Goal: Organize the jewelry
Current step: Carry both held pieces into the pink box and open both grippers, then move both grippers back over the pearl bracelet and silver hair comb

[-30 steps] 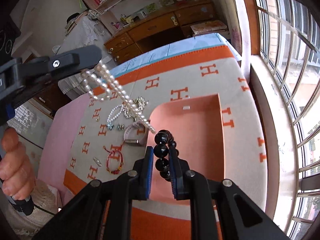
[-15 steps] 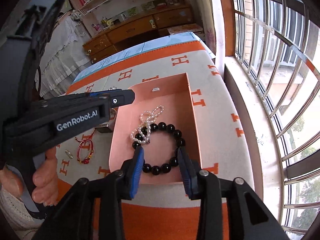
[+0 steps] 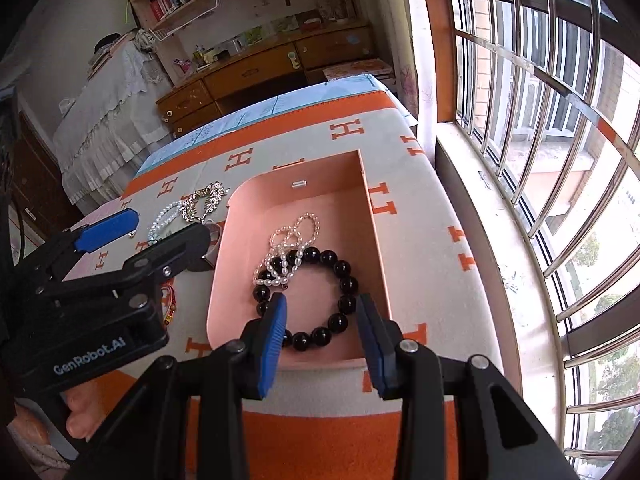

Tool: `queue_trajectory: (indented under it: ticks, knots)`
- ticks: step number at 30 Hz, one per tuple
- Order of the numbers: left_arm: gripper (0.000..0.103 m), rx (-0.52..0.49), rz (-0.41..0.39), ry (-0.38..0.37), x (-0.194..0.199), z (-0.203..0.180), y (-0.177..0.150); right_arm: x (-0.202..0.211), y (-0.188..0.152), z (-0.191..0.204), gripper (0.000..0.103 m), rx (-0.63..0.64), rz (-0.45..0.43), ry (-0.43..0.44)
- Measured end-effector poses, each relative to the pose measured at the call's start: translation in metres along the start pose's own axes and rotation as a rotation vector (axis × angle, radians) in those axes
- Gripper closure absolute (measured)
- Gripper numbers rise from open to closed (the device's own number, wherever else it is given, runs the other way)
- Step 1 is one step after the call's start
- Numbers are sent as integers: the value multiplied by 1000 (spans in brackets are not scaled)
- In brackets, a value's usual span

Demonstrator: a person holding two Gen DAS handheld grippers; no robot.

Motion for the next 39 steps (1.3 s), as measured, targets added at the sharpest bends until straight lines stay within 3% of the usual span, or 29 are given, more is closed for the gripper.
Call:
queue_trajectory:
  ticks: [19,27,33,39]
  knots:
    - [16,75,77,76,8,36,-36,-3,-7,24,66,58,-15,-8]
    - [16,205,60,179,42,109,-49,2,4,59,66,162,-51,-9]
    - [15,329,43,273,68,173,-66,-5,20,99,66,233,-23,32]
    - [14,398,66,277,65,217,-78,-26,47,139,66,277,37,64]
Point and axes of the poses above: each gripper's, at about its wrist camera, not at the fingertips, and x roughly against the way its jaws point, z to its left, y to its top, the point moved 1 cm from there along -x, roughly the way its jaws point, and after that the axes turned 15 degrees about -x, right-handed, at the moved point
